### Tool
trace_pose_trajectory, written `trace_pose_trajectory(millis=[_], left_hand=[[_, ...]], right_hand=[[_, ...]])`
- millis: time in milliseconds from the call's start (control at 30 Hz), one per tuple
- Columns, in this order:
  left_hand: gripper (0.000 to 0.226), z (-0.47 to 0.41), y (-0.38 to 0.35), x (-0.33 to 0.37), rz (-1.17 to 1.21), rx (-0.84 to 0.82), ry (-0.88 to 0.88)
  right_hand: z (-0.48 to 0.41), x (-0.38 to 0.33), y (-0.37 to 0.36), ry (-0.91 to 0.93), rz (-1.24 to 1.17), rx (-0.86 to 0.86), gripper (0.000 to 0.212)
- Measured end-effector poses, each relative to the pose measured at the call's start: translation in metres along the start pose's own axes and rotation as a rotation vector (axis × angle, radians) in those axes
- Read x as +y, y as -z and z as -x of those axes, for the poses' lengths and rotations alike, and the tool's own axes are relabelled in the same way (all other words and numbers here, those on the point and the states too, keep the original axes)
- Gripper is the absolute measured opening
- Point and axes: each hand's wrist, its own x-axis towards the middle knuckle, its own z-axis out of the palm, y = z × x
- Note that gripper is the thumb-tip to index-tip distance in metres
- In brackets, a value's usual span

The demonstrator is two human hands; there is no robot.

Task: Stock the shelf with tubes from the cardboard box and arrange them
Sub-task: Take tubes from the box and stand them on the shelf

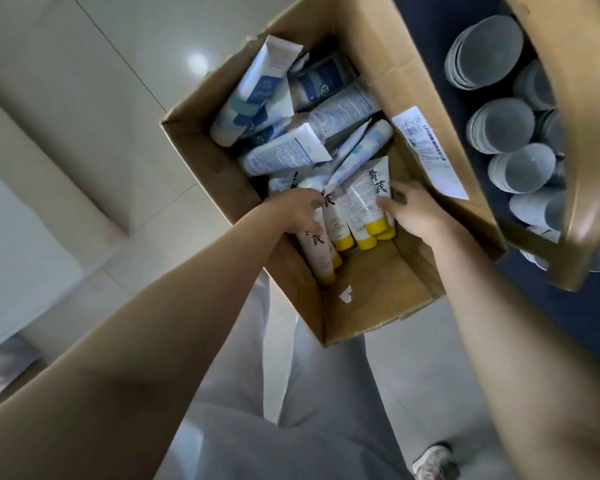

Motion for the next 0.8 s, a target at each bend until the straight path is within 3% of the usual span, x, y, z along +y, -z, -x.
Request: trace_pose_trajectory(millis=[233,433,600,800], left_hand=[[0.069,-0.009,-0.004,-0.001,0.07,0.005,-0.021],[0.054,-0.01,-0.005,-0.004,0.03,0.052,-0.036],[0.059,0.001,0.001,-0.005,0.059,0.098,-0.07],[0.042,0.062,0.02,0.015,-0.041,0.189,-0.195]], right_hand=[[-0.016,-0.001,-0.009,-0.021,-0.276,0.074,0.056],[-0.032,-0.007,-0.016,0.004,-0.239,0.105,0.043],[-0.025,-0.009,-0.013,0.036,-0.226,0.189,0.028],[0.05,-0.027,0.003,0.154,-0.162,0.172,0.033]])
